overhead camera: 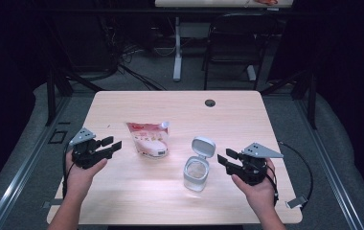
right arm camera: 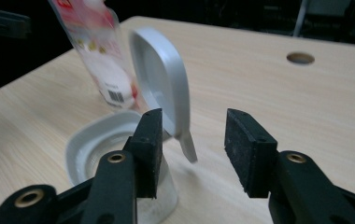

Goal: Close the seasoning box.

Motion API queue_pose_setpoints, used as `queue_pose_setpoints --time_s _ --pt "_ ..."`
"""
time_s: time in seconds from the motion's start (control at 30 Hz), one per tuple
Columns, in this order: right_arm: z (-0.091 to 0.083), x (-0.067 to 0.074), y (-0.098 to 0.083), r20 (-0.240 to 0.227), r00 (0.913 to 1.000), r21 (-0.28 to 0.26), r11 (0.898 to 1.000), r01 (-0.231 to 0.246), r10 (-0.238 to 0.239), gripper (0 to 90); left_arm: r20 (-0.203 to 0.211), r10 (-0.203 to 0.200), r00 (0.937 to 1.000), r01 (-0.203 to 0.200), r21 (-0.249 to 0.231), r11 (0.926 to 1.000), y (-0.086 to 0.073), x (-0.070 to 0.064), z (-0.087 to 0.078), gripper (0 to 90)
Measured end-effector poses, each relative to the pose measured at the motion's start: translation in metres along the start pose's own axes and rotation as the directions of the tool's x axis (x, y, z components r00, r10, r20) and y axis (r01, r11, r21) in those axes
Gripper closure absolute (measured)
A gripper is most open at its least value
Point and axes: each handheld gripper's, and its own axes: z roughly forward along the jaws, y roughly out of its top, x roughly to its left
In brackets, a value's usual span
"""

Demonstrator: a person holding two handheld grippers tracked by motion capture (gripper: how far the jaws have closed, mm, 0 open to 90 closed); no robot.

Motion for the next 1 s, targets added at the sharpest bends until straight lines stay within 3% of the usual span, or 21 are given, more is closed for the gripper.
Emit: queue_pose_setpoints --time_s 0.13,0.33,0.57,0.7,0.77,0.87,1.0 --pt "-0.007 0.010 0.014 -0.008 0.9986 -0.038 0.998 0.052 -0.052 59.2 0.011 0.023 0.9997 -0.023 -0.011 0.9997 0.012 -0.002 0.001 56.1" --pt "-0.007 0.017 0.020 -0.022 0.9976 -0.054 0.996 0.065 -0.066 58.9 0.026 0.077 0.9967 -0.077 -0.011 0.9970 0.032 -0.005 0.006 56.2" --pt "0.000 0.009 0.004 -0.020 0.9998 -0.056 0.998 0.003 -0.004 58.1 0.051 0.104 0.9933 -0.104 -0.009 0.9946 0.047 -0.004 0.024 55.5" --pt "-0.001 0.003 -0.003 -0.021 0.9995 -0.063 0.998 -0.026 0.025 57.2 0.092 0.142 0.9856 -0.141 -0.020 0.9898 0.052 -0.005 0.031 56.4" --pt "-0.001 0.000 -0.006 -0.021 0.9988 -0.068 0.997 -0.045 0.044 57.1 0.119 0.153 0.9810 -0.152 -0.019 0.9882 0.053 -0.007 0.033 59.2" --pt "-0.003 -0.004 -0.010 -0.021 0.9974 -0.074 0.995 -0.070 0.069 56.9 0.104 0.174 0.9793 -0.173 -0.013 0.9848 0.053 -0.008 0.034 63.1" --pt "-0.005 -0.009 -0.014 -0.023 0.9955 -0.078 0.993 -0.093 0.092 56.9 0.125 0.176 0.9764 -0.175 -0.015 0.9844 0.053 -0.006 0.032 70.5"
